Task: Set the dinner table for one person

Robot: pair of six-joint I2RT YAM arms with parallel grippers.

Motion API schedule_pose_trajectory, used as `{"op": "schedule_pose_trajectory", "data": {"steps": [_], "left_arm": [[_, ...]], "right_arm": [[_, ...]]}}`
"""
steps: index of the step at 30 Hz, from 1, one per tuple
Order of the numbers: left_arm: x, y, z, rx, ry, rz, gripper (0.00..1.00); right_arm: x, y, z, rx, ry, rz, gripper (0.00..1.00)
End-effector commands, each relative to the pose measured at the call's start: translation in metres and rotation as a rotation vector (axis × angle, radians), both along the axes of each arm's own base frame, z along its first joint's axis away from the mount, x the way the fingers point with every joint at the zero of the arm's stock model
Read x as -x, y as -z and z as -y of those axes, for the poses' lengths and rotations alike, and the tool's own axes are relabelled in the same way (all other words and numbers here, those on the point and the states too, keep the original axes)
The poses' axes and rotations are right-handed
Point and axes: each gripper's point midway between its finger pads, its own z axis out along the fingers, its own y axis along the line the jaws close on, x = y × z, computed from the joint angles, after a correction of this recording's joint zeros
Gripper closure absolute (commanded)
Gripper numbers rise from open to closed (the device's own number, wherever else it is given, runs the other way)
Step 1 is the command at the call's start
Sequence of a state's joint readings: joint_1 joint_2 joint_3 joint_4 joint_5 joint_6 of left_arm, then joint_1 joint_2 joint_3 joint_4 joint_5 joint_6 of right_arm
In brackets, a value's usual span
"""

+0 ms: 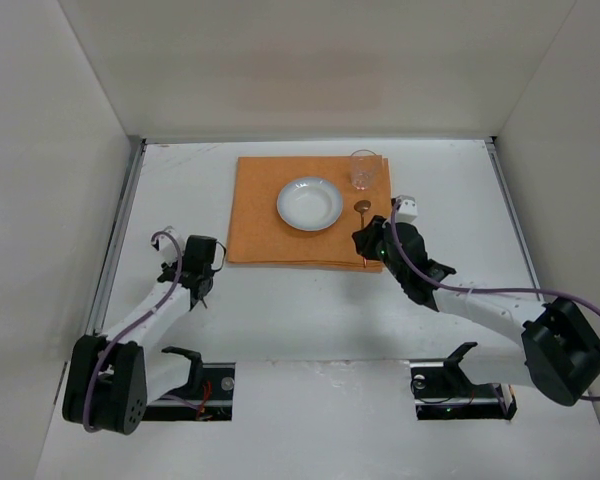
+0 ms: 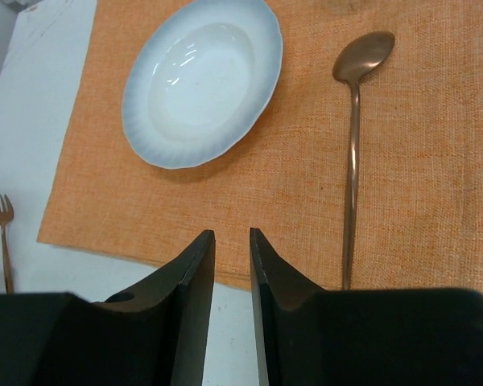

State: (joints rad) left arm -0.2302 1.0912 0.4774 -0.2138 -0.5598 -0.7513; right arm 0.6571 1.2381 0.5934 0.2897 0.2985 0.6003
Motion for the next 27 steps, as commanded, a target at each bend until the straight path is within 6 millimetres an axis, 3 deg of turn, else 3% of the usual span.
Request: {"op": "schedule_pose_trajectory", "data": {"steps": [1, 18, 24, 27], "left_arm": [[-0.006, 0.008, -0.004, 0.002, -0.014, 0.005, 0.73], [-0.007, 0.033, -0.016, 0.03, -0.054, -0.014, 0.81], [-0.008, 0.032, -0.016, 0.034, -0.053, -0.006, 0.94], [-0.011, 0.021, -0.015, 0.03, -0.047, 0.033, 0.97]], "right_arm": [[-0.002, -0.011, -0.011, -0.045, -0.027, 0.036, 0.7], [-0.004, -0.003, -0.013, -0.043, -0.034, 0.012, 0.67], [-0.004, -0.001, -0.014, -0.037, -0.036, 0.006, 0.67], [-0.004, -0.007, -0.012, -0.039, -0.028, 0.025, 0.66]]}}
